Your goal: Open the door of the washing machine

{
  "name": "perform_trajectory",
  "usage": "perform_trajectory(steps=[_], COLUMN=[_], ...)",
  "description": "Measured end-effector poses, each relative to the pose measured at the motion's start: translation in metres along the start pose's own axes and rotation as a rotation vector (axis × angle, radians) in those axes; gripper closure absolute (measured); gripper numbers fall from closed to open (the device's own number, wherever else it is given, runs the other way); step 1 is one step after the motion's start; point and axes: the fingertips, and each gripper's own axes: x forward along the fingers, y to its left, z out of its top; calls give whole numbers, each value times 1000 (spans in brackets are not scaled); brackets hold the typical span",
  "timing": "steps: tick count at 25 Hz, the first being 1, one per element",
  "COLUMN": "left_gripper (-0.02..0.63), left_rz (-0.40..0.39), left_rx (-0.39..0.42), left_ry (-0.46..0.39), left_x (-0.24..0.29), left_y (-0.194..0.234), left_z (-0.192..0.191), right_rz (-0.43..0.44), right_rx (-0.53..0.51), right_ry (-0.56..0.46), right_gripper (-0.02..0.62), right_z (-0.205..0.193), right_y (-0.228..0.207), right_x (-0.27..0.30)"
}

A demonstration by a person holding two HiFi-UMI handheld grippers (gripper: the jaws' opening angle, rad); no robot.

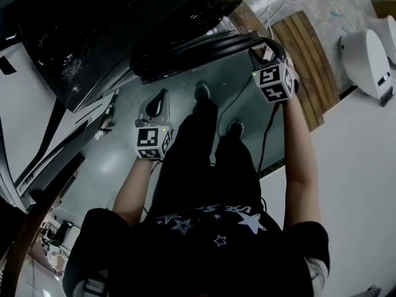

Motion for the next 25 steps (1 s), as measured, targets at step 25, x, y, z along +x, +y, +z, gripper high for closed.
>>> perform_trajectory(steps=[25], left_gripper=[595], left_rz=[218], left_rx=[61], left_ry=[-35], left_x=[-122], left_y=[-106], left_z=[-60], right_rz=[167], right_rx=[107], right_ry=[-70], right_gripper=[442], right_z=[-110], right_y=[169], right_x=[-114])
